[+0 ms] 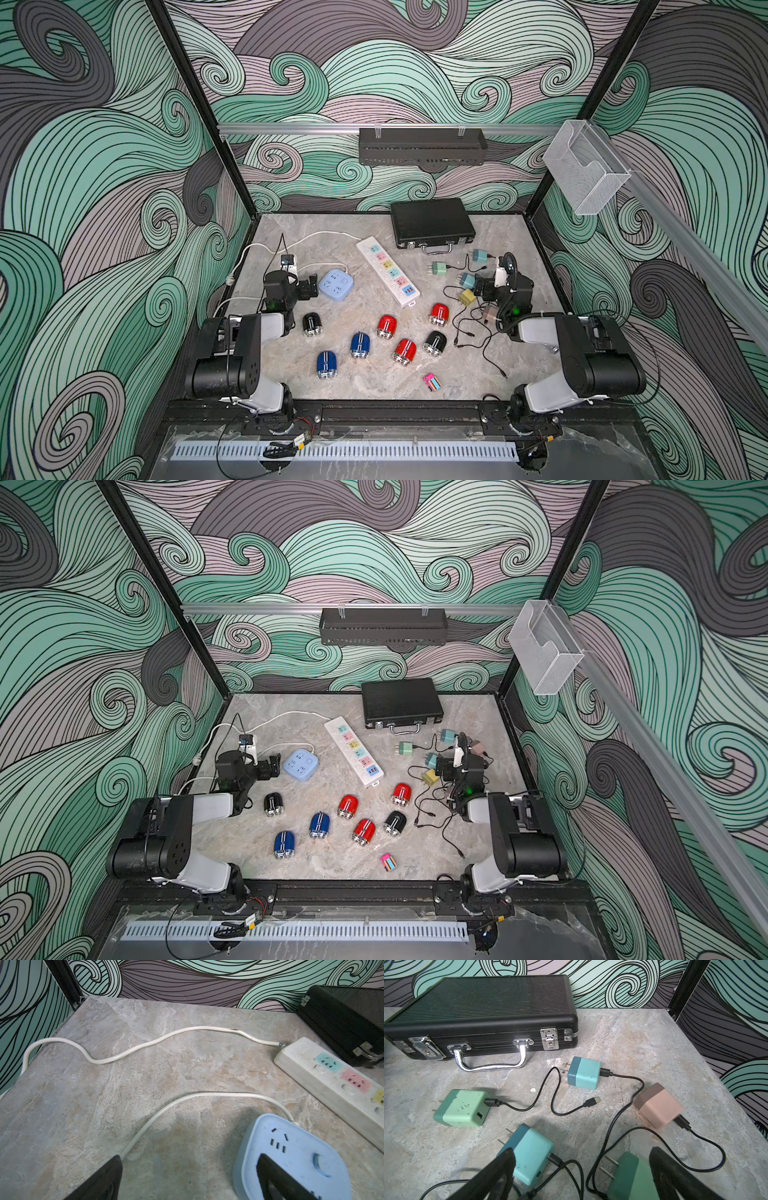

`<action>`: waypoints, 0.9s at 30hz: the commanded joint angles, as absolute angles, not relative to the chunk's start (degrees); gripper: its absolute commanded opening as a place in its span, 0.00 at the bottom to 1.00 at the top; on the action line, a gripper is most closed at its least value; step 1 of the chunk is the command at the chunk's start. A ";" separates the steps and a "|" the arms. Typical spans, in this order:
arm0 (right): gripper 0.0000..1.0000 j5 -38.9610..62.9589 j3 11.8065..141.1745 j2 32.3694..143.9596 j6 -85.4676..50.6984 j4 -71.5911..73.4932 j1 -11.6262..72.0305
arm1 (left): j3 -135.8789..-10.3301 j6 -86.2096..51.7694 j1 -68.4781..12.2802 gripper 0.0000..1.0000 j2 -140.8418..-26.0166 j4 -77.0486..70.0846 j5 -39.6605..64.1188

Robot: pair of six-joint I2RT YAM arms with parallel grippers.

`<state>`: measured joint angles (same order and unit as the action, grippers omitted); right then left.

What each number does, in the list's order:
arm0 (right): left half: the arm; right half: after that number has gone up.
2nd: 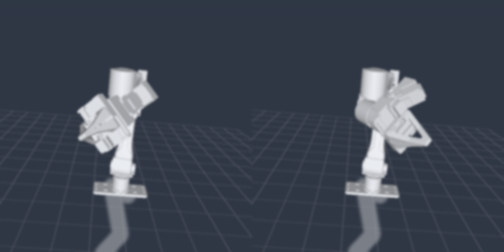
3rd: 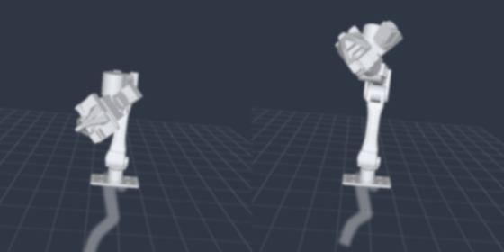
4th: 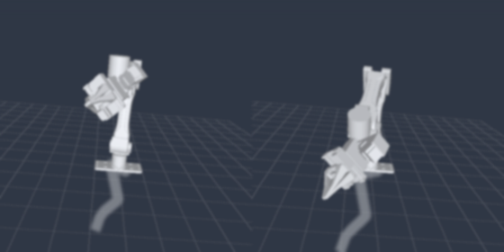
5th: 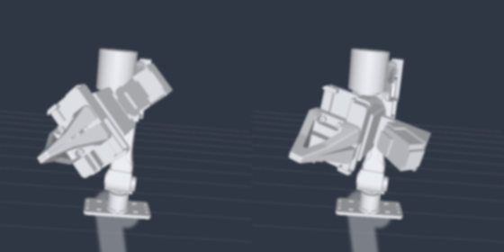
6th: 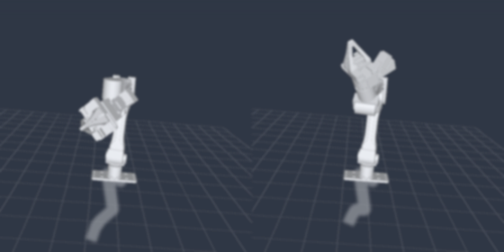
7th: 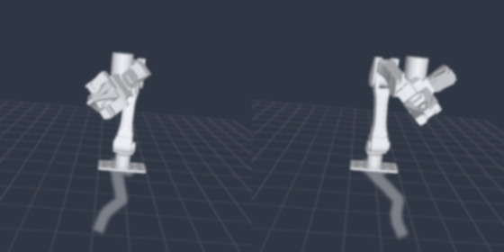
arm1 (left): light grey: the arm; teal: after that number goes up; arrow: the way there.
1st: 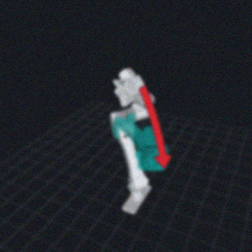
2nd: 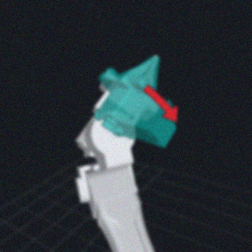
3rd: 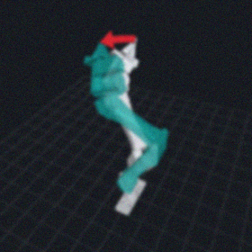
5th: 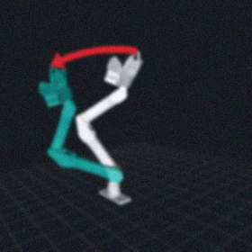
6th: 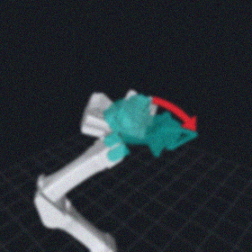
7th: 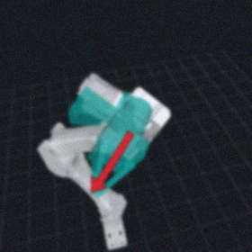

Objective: Unplug the electric shaver
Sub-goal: Reset both arms

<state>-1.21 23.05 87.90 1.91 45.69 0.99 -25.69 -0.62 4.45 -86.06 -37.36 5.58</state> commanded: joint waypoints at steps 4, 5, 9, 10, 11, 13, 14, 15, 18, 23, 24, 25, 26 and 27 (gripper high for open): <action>1.00 0.00 23.65 87.71 2.39 46.74 0.88 | -26.36 0.05 4.97 0.99 -86.68 -38.47 6.37; 1.00 -0.24 23.54 87.63 2.49 46.86 1.07 | -26.37 0.00 5.01 0.99 -86.69 -38.44 6.33; 1.00 -0.50 23.64 87.71 2.49 46.87 1.10 | -26.46 0.00 4.97 0.99 -86.75 -38.36 6.33; 1.00 -0.40 23.63 87.71 2.55 46.84 1.14 | -26.46 0.00 4.98 0.99 -86.75 -38.32 6.33; 1.00 -0.44 23.64 87.71 2.52 46.84 1.10 | -26.46 0.00 4.97 0.99 -86.75 -38.36 6.33; 1.00 -0.44 23.64 87.71 2.54 46.85 1.18 | -26.46 0.00 4.97 0.99 -86.75 -38.32 6.33; 1.00 -0.45 23.64 87.70 2.50 46.86 1.15 | -26.46 0.00 4.97 0.99 -86.75 -38.32 6.33; 1.00 -0.39 23.60 87.71 2.52 46.78 1.14 | -26.46 0.00 4.94 0.99 -86.75 -38.34 6.33; 1.00 -0.48 23.64 87.70 2.55 46.77 1.14 | -26.46 0.00 5.01 0.99 -86.75 -38.32 6.33; 1.00 -1.14 23.79 87.87 2.99 46.77 1.69 | -26.46 0.00 5.00 0.99 -86.75 -38.28 6.37; 1.00 -1.13 23.79 87.84 2.99 46.60 1.67 | -26.45 0.00 4.93 0.99 -86.70 -38.31 6.37; 1.00 -1.11 23.90 87.90 2.99 46.54 1.67 | -26.46 0.00 4.98 0.99 -86.75 -38.33 6.36; 1.00 -1.12 23.91 87.82 2.99 46.58 1.71 | -26.46 0.04 4.94 0.99 -86.70 -38.30 6.33; 1.00 -1.12 23.77 87.88 2.94 46.58 1.68 | -26.46 0.00 4.95 0.99 -86.75 -38.30 6.41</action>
<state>-1.06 23.05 87.90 1.96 45.69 1.39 -25.69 -0.62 4.51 -86.06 -37.36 5.63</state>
